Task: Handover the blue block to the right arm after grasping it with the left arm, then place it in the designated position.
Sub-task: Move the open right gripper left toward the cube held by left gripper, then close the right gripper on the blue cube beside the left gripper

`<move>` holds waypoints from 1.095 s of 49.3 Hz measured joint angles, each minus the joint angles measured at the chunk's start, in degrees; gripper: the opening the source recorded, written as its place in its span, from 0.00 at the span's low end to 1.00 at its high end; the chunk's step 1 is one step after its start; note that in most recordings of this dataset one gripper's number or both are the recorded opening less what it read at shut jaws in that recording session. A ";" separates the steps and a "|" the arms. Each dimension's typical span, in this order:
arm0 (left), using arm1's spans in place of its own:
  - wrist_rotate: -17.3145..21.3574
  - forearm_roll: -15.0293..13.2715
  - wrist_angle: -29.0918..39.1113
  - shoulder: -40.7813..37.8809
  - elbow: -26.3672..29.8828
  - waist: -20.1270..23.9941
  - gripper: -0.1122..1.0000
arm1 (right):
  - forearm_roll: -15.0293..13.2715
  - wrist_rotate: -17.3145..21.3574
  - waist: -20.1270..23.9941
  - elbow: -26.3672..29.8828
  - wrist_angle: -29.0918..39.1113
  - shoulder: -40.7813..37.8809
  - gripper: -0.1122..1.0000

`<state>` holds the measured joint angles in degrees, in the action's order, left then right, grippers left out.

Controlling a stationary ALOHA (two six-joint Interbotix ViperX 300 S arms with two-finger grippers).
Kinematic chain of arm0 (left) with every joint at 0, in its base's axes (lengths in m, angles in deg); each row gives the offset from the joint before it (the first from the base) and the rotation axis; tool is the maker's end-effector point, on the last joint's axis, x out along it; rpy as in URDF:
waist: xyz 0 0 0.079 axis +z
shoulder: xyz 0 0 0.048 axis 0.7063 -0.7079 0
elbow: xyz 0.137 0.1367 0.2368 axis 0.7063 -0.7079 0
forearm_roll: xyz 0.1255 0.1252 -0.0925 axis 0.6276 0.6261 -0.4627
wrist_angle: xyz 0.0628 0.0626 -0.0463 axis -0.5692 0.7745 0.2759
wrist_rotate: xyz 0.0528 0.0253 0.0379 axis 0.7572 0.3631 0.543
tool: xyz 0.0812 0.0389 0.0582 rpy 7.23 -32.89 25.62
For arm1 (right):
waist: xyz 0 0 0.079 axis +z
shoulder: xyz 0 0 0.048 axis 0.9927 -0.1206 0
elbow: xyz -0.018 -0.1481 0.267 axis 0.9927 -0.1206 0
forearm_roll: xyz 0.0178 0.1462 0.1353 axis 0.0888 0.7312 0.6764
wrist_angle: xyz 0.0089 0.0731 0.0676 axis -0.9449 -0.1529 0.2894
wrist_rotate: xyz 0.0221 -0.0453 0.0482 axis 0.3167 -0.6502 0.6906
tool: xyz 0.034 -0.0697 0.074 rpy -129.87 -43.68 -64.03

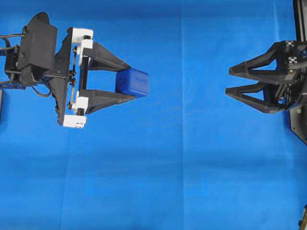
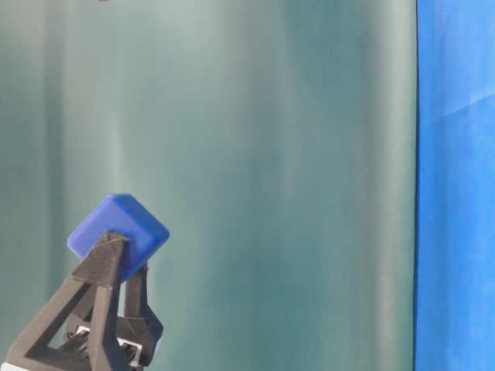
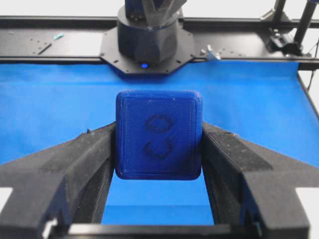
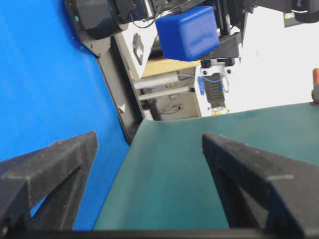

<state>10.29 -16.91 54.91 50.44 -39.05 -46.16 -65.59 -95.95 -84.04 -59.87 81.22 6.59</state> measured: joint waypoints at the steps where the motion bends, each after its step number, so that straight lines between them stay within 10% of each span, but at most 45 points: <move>1: -0.09 0.00 0.00 0.00 0.00 0.00 0.52 | 0.00 -0.09 0.00 0.00 0.00 -0.26 0.94; 54: -0.09 0.00 0.00 0.00 0.00 0.00 0.52 | -4.75 -0.53 -0.09 26.10 -3.78 -31.38 0.94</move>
<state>10.20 -16.91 54.91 50.44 -39.05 -46.16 -70.33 -96.48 -84.13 -33.77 77.44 -24.79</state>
